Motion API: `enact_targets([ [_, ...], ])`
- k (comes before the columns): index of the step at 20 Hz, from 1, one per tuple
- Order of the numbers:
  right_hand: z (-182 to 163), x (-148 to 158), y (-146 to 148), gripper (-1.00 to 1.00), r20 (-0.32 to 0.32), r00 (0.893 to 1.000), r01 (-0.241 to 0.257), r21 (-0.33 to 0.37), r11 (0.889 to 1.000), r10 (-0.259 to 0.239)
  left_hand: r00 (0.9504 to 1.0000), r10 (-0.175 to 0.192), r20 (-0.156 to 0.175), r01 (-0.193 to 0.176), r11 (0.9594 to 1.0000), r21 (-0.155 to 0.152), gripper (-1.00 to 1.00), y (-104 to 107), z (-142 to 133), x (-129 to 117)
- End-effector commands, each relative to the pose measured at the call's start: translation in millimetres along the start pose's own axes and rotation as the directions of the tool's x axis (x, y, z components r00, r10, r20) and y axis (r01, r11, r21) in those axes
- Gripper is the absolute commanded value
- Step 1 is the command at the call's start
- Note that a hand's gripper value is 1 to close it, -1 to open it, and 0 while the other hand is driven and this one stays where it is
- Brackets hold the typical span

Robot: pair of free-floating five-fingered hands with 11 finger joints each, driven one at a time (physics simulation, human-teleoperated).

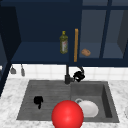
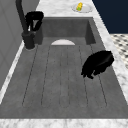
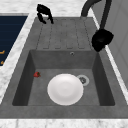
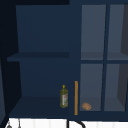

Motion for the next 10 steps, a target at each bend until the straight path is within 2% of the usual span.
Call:
enact_targets([
  [1,13.2,2.3,13.7,1.00,-0.085,0.996,0.016,0.009,1.000,-0.016,1.0000,0.000,0.000,0.000,1.0000,0.000,0.00,0.0,0.0,0.0],
  [10,14.1,3.0,15.0,1.00,-0.087,0.996,0.014,-0.001,1.000,-0.014,1.0000,0.000,0.000,0.000,1.0000,0.000,0.00,0.0,0.0,0.0],
])
